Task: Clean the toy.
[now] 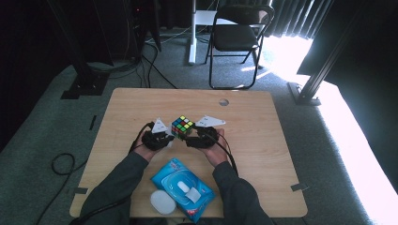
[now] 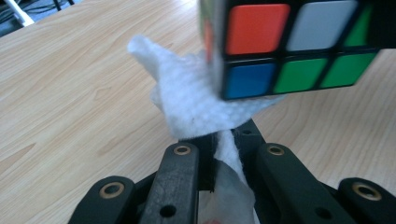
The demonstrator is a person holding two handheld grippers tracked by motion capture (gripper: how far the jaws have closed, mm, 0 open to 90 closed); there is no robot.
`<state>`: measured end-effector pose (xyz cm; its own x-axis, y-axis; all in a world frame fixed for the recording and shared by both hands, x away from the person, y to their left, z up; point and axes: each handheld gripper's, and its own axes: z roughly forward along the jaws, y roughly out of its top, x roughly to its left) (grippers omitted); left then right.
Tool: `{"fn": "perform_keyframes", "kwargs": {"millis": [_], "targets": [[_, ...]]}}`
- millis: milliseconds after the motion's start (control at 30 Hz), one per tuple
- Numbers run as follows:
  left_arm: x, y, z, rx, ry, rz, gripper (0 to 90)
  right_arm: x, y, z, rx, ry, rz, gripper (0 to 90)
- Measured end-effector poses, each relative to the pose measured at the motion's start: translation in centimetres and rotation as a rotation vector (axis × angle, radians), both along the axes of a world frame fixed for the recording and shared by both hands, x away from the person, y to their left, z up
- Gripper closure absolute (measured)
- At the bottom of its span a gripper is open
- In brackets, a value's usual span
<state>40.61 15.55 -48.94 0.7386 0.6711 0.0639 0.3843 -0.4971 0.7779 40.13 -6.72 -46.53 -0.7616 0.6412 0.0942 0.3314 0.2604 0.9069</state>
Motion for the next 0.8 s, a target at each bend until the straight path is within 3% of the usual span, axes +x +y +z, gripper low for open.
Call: {"fn": "perform_keyframes", "kwargs": {"millis": [267, 633, 800], "targets": [[-0.7, -0.8, 0.0, -0.011, -0.023, -0.036, 83.0, 0.3, 0.4, -0.1, 0.006, 0.003, -0.005, 34.5], [-1.7, -2.6, -0.3, -0.020, -0.027, -0.128, 82.1, 0.7, 0.7, -0.2, 0.005, 0.014, -0.021, 34.5], [-1.7, -2.5, -0.3, -0.019, -0.029, -0.130, 81.8, 0.7, 0.8, -0.2, 0.001, 0.011, -0.024, 34.5]]}}
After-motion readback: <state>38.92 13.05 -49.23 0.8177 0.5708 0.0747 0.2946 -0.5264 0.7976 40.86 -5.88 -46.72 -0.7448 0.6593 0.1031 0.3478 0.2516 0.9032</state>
